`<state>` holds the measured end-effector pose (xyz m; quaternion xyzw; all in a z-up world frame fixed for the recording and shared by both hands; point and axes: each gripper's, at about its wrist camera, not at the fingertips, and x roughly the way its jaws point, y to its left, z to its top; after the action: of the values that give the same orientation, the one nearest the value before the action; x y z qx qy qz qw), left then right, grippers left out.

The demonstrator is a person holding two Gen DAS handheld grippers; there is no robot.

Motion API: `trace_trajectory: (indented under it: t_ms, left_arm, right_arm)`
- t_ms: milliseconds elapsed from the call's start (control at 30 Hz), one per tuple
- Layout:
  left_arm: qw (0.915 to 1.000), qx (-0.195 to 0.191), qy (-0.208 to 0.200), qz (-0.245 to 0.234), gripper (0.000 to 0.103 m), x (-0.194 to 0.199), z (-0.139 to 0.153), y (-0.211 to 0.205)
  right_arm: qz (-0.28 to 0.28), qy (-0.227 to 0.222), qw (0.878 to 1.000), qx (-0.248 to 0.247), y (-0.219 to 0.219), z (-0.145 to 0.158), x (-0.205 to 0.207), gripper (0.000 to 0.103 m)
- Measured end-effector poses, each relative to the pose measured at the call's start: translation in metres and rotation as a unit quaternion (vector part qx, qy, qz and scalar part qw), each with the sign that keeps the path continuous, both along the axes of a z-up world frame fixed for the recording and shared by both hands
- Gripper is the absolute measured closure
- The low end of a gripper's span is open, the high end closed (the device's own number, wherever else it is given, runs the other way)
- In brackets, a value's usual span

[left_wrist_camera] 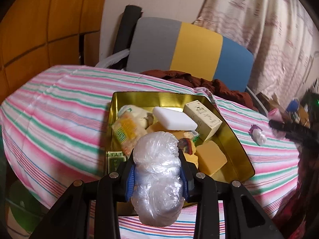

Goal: Organize objects
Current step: 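Open the right gripper over the tray while the left releases the wrapped item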

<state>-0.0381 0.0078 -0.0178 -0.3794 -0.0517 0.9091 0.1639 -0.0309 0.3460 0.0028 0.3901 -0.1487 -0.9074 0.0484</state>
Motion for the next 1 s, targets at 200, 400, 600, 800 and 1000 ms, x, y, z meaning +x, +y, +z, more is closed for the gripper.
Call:
trace_trajectory:
  t_ms: [200, 400, 600, 800, 1000]
  left_arm:
    - [0.9999, 0.010, -0.007, -0.006, 0.067, 0.000, -0.003, 0.002]
    - [0.9997, 0.009, -0.004, -0.022, 0.067, -0.001, -0.003, 0.014]
    - [0.9996, -0.005, -0.011, -0.027, 0.066, -0.005, -0.007, 0.023]
    - [0.9992, -0.034, -0.004, -0.019, 0.058, -0.008, -0.008, 0.031]
    - [0.9981, -0.056, 0.020, -0.014, 0.055, -0.006, -0.002, 0.036]
  right_arm:
    - [0.029, -0.009, 0.999, -0.011, -0.048, -0.015, -0.006, 0.028]
    - [0.028, -0.014, 0.999, -0.012, -0.063, -0.025, -0.002, 0.000]
    - [0.031, -0.016, 0.998, 0.051, -0.080, -0.032, 0.006, 0.000]
    - [0.020, 0.015, 0.994, 0.105, -0.093, -0.022, 0.018, 0.000]
    - [0.022, 0.064, 0.996, 0.064, -0.088, -0.001, 0.034, 0.000]
